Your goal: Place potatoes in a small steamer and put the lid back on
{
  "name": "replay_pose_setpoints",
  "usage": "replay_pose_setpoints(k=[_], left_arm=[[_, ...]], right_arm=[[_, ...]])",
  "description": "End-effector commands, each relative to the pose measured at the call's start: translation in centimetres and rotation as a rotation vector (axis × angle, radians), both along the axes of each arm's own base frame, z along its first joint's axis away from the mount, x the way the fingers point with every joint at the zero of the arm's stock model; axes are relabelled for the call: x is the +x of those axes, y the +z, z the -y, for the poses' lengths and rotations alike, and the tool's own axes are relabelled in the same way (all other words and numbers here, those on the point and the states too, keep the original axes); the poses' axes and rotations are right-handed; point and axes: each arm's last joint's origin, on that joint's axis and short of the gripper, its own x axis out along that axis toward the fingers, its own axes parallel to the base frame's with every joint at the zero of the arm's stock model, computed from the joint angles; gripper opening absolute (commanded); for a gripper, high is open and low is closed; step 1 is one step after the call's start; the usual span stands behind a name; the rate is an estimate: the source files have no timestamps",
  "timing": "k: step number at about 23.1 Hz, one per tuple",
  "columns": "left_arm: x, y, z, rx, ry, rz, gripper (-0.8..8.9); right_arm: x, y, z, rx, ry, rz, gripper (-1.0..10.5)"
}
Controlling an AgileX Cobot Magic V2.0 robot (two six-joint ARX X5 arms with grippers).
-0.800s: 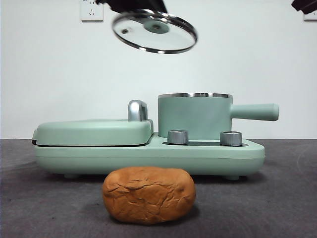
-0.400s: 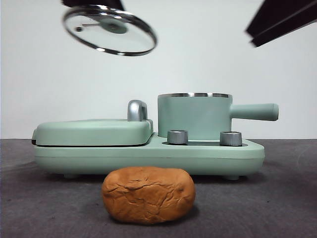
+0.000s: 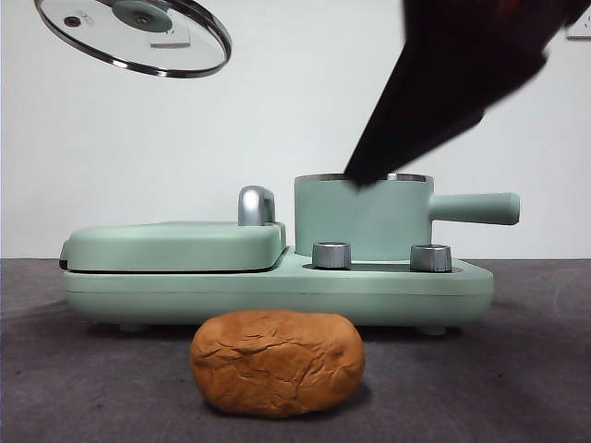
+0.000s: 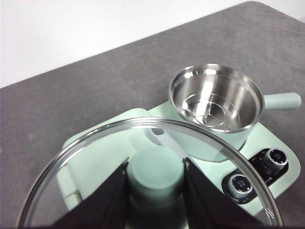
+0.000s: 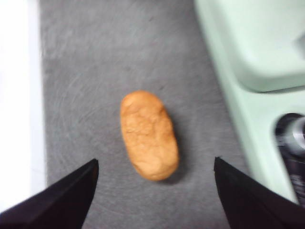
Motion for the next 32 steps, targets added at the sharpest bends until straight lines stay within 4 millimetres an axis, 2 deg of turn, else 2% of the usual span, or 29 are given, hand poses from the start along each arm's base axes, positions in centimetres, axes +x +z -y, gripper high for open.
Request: replay_pose_setpoints(k=[1,9,14,21,23,26,30,32], left_arm=[[0.0,0.9,-0.2,-0.021,0.008,0.038,0.14],[0.1,0.8,-0.4,-0.016,0.016,0.039,0.14],[0.1,0.8,-0.5,-0.014,0.021,0.039,0.14],[0.2,0.8,-0.6,-0.013,0.026,0.040,0.14],[0.2,0.8,-0.6,-0.013,0.025,0.040,0.14],[0.2,0.8,-0.7,-0.013,0.030,0.040,0.14],[0.2,0.8,-0.8,-0.013,0.032,0.040,0.14],[0.2,0.8,-0.8,-0.013,0.032,0.039,0.14]], right_arm=[[0.5,-1.2,-1.3,-0.029,0.036,-0.014,3.8],[1.8,-4.4,-3.4,-0.077,0.079,-0.040,3.9],[2.4,-5.8,-4.1,-0.088,0.080,-0.053,4.3],[2.6,-7.6,-4.8,-0.127,0.092,-0.092,4.3],[2.3,-7.7,-5.1,-0.132,0.102,-0.098,4.0],[2.0,-7.8,-5.4,-0.138,0.105,-0.097,2.7],[2.0,-7.7,-5.3,-0.162,-0.010,-0.119,2.5],[1.9,-6.8,-5.0,-0.136,-0.056,-0.137,2.5]])
